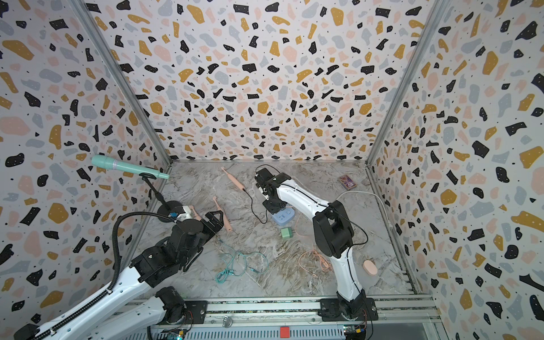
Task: Charge the electric toothbrush
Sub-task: Insert the plug into the socket.
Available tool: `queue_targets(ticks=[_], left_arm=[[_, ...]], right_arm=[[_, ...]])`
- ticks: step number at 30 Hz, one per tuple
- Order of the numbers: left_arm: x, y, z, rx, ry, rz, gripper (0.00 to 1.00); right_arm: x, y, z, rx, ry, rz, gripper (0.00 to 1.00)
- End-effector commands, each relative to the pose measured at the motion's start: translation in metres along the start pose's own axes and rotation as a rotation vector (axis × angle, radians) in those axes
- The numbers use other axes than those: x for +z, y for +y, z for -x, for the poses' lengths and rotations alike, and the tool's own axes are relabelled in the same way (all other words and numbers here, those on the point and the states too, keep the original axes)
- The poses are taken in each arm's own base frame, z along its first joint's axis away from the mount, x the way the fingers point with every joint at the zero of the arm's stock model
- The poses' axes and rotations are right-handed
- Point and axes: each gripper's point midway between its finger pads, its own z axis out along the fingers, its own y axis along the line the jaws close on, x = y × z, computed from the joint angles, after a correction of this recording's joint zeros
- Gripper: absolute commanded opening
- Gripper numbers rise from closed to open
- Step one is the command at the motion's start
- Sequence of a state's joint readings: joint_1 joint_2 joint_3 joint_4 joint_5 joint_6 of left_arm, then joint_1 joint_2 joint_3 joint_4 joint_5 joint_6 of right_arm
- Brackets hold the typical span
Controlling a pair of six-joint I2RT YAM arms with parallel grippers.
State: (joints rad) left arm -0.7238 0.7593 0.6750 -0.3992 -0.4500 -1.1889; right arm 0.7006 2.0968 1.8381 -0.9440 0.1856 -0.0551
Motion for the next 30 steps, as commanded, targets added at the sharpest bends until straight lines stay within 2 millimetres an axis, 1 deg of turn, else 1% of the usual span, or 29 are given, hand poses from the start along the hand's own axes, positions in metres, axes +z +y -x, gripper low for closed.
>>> queue_targets(ticks=[1, 3, 6, 9, 13, 17, 22, 25, 30], left_arm=[[0.002, -0.001, 0.0, 0.012, -0.002, -0.013, 1.0], [0.003, -0.001, -0.001, 0.012, 0.003, -0.012, 1.0], [0.004, -0.001, -0.002, 0.012, 0.007, -0.011, 1.0], [0.003, -0.003, -0.002, 0.015, 0.015, -0.016, 1.0], [0.004, -0.004, -0.004, 0.013, 0.026, -0.021, 1.0], [0.005, -0.006, -0.005, 0.014, 0.036, -0.025, 1.0], [0.007, -0.008, -0.008, 0.017, 0.055, -0.027, 1.0], [0.007, -0.008, -0.009, 0.017, 0.063, -0.03, 1.0], [0.006, -0.009, -0.01, 0.014, 0.073, -0.035, 1.0]], right_arm=[[-0.003, 0.001, -0.006, -0.016, 0.038, 0.015, 0.0], [0.001, 0.002, -0.008, -0.02, 0.05, 0.02, 0.0], [0.002, 0.002, -0.007, -0.022, 0.052, 0.018, 0.0], [-0.003, -0.003, -0.006, -0.02, 0.05, 0.0, 0.0], [-0.013, -0.008, -0.004, -0.004, 0.029, -0.002, 0.0], [-0.02, -0.01, -0.002, 0.001, 0.012, 0.001, 0.0], [-0.013, -0.009, -0.005, 0.0, 0.027, 0.018, 0.0], [-0.01, -0.014, -0.008, 0.001, 0.041, 0.0, 0.0], [-0.015, -0.015, -0.008, 0.009, 0.03, 0.004, 0.0]])
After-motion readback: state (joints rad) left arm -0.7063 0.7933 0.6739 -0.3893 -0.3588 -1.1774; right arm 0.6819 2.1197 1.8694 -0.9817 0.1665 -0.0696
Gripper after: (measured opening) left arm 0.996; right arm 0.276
